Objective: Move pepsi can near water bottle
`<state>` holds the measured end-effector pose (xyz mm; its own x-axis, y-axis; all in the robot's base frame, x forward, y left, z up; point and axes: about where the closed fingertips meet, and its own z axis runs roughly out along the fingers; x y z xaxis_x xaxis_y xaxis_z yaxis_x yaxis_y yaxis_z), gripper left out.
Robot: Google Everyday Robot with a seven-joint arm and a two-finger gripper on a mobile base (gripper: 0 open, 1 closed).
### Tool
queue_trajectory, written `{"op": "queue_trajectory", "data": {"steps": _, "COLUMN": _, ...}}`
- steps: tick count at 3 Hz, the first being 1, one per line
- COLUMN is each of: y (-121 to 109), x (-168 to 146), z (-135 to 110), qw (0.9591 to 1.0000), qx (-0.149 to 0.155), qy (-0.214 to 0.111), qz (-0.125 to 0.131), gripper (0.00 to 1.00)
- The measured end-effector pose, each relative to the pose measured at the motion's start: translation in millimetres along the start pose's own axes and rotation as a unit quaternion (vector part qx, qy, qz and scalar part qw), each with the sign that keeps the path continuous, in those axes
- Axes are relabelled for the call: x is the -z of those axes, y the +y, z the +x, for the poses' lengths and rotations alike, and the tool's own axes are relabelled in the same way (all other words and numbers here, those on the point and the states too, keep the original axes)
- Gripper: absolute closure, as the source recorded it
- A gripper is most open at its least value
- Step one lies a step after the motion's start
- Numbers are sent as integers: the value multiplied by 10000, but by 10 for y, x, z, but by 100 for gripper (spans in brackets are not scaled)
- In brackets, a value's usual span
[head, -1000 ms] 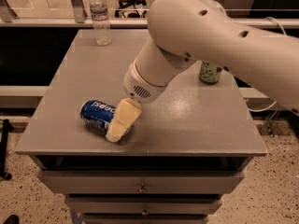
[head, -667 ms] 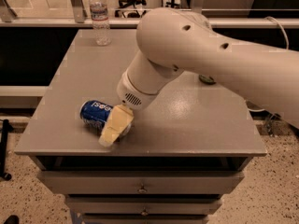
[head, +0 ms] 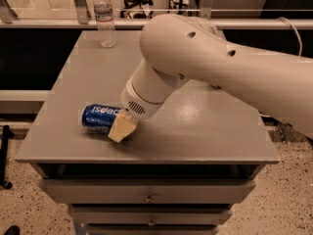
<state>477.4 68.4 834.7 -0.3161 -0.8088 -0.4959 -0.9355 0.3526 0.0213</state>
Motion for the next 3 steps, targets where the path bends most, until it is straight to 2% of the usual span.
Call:
{"op": "queue_trajectory", "data": {"steps": 1, "y": -137, "x": 153, "z": 50, "qw": 9997, "qx": -173, "qy": -14, "qz": 186, "gripper": 73}}
{"op": "queue_trajectory", "data": {"steps": 2, "y": -452, "x": 450, "z": 126, "qw": 9979, "qx": -346, "qy": -96, "qz": 533, "gripper": 100}}
{"op": "queue_trajectory", "data": {"steps": 3, "y": -452, "x": 450, "z": 126, "qw": 9979, "qx": -345, "qy": -96, "qz": 534, "gripper": 100}}
